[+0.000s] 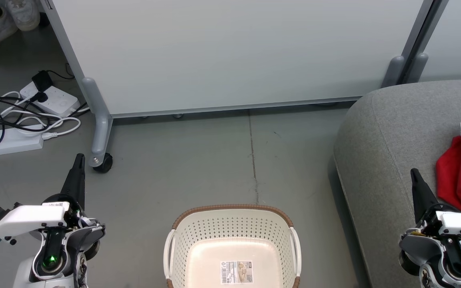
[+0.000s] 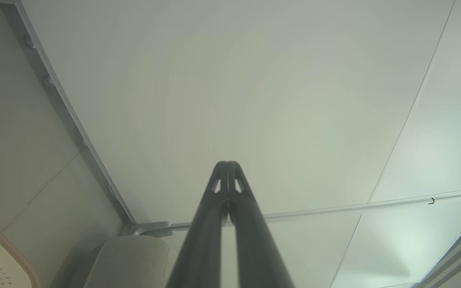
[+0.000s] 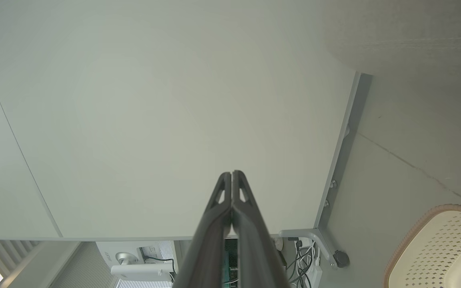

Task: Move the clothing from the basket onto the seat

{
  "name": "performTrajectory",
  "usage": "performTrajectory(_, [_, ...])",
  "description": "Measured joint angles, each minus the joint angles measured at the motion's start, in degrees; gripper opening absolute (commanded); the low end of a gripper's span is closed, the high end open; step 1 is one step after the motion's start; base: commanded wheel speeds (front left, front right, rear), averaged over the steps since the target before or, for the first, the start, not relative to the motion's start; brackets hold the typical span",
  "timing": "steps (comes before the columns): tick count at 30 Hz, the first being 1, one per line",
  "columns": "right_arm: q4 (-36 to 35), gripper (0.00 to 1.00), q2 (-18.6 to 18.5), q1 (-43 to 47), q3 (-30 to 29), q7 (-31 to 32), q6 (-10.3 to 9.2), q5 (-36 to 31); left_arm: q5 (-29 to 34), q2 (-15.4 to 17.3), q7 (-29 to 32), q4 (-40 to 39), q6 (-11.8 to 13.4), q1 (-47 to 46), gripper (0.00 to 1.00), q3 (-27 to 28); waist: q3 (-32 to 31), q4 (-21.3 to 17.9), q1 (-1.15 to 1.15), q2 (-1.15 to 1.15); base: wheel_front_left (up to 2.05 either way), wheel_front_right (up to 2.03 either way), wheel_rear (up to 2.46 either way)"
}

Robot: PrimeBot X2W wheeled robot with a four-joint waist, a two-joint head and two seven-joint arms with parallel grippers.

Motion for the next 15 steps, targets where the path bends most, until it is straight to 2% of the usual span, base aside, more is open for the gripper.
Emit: performTrajectory(15, [0.0, 0.00, 0.0, 0.0, 0.0, 0.0, 0.00, 0.0, 0.0, 0.0, 0.0, 0.0, 0.0, 0.0, 0.00, 0.0, 0.0, 0.0, 0.00, 0.00, 0.00, 0.00, 0.00])
